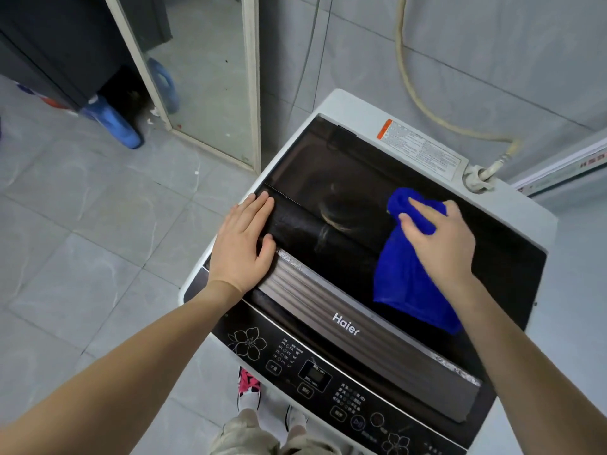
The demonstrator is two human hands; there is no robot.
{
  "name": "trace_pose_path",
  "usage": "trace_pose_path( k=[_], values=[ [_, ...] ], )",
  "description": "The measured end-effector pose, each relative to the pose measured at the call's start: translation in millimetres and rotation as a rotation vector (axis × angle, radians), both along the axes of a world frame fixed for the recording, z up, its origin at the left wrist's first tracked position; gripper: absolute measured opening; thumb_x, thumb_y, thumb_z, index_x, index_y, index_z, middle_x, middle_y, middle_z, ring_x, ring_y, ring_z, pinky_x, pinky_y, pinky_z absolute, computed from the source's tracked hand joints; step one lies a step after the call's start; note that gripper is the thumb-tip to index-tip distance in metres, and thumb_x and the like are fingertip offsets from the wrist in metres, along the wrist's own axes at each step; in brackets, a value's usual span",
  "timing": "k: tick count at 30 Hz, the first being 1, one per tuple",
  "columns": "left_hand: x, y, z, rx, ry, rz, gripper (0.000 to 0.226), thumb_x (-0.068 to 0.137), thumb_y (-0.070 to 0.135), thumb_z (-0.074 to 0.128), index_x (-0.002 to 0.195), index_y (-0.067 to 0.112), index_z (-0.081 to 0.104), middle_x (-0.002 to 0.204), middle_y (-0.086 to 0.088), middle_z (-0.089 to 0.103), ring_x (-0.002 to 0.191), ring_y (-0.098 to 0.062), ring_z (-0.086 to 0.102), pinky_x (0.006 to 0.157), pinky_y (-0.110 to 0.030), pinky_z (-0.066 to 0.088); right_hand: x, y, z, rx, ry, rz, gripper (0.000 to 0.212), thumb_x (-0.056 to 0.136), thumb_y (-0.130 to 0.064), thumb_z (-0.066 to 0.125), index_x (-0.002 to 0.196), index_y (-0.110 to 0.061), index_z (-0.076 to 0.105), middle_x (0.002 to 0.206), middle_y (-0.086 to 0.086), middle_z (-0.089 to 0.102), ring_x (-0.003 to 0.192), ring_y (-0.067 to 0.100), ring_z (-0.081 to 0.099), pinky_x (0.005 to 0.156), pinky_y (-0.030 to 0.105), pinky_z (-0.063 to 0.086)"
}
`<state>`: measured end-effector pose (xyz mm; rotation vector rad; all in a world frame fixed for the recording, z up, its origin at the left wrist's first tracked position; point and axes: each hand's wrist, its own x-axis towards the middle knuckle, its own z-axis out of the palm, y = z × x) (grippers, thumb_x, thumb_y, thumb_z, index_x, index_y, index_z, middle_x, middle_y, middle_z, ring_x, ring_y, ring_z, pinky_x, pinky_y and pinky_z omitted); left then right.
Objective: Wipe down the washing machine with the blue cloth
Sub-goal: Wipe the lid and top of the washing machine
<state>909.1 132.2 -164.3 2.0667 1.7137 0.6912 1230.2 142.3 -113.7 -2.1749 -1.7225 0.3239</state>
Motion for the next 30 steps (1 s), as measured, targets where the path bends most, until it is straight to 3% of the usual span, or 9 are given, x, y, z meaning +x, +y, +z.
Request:
trace_pose_path(
  k=[3,6,8,11,15,19,25,28,30],
  values=[
    [0.0,-0.3,0.8,-0.003,-0.008,0.004,0.057,0.094,0.026,0.042,0.151,0.017,0.043,0.158,0.002,0.038,0.150,-0.018,0.028,0.124,-0.043,0.020,-20.9,47.7,-4.6,0.022,-0.042,-0.127,0.045,0.096,-0.044,0.057,0.136,-0.024,0.060,0.120,0.011,0.055,0.104,0.028,0.058,0.083,0.034,0.043],
    [-0.9,-1.0,2.9,0.007,-0.008,-0.002,0.057,0.094,0.025,0.043,0.150,0.016,0.044,0.158,0.000,0.040,0.149,-0.018,0.030,0.125,-0.040,0.018,-73.6,69.6,-5.6,0.046,-0.012,0.052,0.044,0.096,-0.044,0.057,0.136,-0.026,0.060,0.122,0.010,0.055,0.106,0.027,0.058,0.083,0.037,0.048],
    [-1.1,-1.7,3.5,0.016,-0.005,-0.017,0.057,0.094,0.024,0.043,0.150,0.015,0.045,0.157,-0.001,0.041,0.148,-0.019,0.031,0.125,-0.035,0.015,-90.3,53.0,-5.0,0.032,-0.020,0.221,0.042,0.095,-0.043,0.059,0.135,-0.029,0.061,0.117,0.006,0.054,0.100,0.023,0.057,0.075,0.032,0.046],
    [-1.3,-0.6,3.2,0.017,0.001,-0.018,0.057,0.094,0.024,0.043,0.150,0.014,0.045,0.157,-0.002,0.041,0.148,-0.019,0.030,0.125,-0.034,0.015,-61.9,5.8,-2.0,0.039,-0.044,0.361,0.040,0.093,-0.039,0.065,0.132,-0.031,0.063,0.110,0.002,0.053,0.093,0.018,0.056,0.069,0.027,0.041],
    [-0.4,-0.7,2.1,0.016,-0.011,-0.003,0.057,0.094,0.026,0.041,0.149,0.015,0.045,0.156,-0.001,0.042,0.148,-0.018,0.030,0.124,-0.043,0.021,12.1,-36.1,2.5,-0.036,0.005,0.084,0.039,0.093,-0.034,0.066,0.131,-0.025,0.065,0.112,0.004,0.053,0.096,0.021,0.058,0.079,0.028,0.038],
    [1.0,-0.2,1.9,0.017,-0.030,0.005,0.057,0.093,0.025,0.043,0.148,0.014,0.047,0.155,-0.001,0.043,0.148,-0.018,0.031,0.123,-0.044,0.022,-1.5,-5.7,0.5,0.010,-0.008,-0.110,0.039,0.095,-0.038,0.061,0.132,-0.023,0.064,0.113,0.007,0.052,0.095,0.025,0.058,0.077,0.030,0.039],
    [-1.9,-1.1,2.4,0.007,-0.020,-0.014,0.057,0.094,0.025,0.042,0.150,0.015,0.044,0.157,0.001,0.040,0.149,-0.016,0.028,0.126,-0.036,0.015,-95.1,67.0,-3.0,0.016,0.007,0.153,0.043,0.097,-0.042,0.058,0.136,-0.025,0.060,0.122,0.007,0.053,0.101,0.019,0.057,0.075,0.027,0.045],
    [-2.2,-0.8,3.2,0.009,-0.013,-0.019,0.057,0.094,0.025,0.043,0.150,0.015,0.044,0.157,0.000,0.040,0.149,-0.016,0.028,0.125,-0.033,0.013,-82.7,43.1,-0.7,0.011,-0.009,0.345,0.041,0.096,-0.042,0.060,0.135,-0.029,0.061,0.117,0.004,0.053,0.099,0.019,0.057,0.073,0.027,0.042],
    [-1.8,0.2,3.1,0.006,-0.015,-0.012,0.057,0.094,0.023,0.044,0.150,0.015,0.044,0.157,0.001,0.040,0.149,-0.016,0.028,0.125,-0.034,0.014,-53.3,30.6,-0.8,0.004,-0.013,0.341,0.040,0.094,-0.042,0.062,0.133,-0.031,0.062,0.114,0.003,0.052,0.099,0.020,0.057,0.075,0.029,0.043]
  ],
)
